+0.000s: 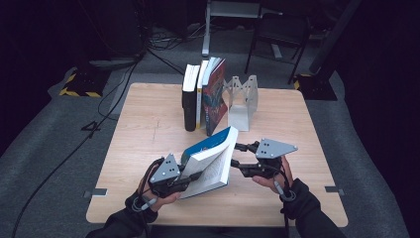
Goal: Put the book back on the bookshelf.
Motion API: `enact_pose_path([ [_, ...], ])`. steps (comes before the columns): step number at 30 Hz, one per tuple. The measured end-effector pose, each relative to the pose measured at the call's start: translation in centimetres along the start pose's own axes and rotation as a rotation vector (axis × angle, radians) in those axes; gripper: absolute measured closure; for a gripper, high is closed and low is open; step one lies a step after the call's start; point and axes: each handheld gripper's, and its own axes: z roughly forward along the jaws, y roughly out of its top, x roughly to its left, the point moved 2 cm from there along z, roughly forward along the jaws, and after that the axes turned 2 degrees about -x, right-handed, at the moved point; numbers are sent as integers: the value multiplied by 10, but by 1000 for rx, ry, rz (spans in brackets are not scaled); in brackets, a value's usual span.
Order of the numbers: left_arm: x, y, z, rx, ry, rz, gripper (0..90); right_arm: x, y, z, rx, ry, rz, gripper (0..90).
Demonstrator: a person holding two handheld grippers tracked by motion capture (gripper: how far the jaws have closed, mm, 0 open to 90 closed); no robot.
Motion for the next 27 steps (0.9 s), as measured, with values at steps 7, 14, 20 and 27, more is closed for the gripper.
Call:
enact_pose_path([
  [7, 7, 9, 12, -36, -36, 3, 715, -9, -2, -4, -4, -34, -3, 481],
  [14, 16, 20, 35, -98, -108, -35, 712, -16, -5, -15, 40, -125, -7, 480],
  [20, 14, 24, 37, -88, -90, -9, 710, -24, -16, -18, 16, -118, 39, 480],
  [27, 11, 12, 3, -111, 2, -5, 718, -6, 4, -3, -21, -89, -20, 465],
])
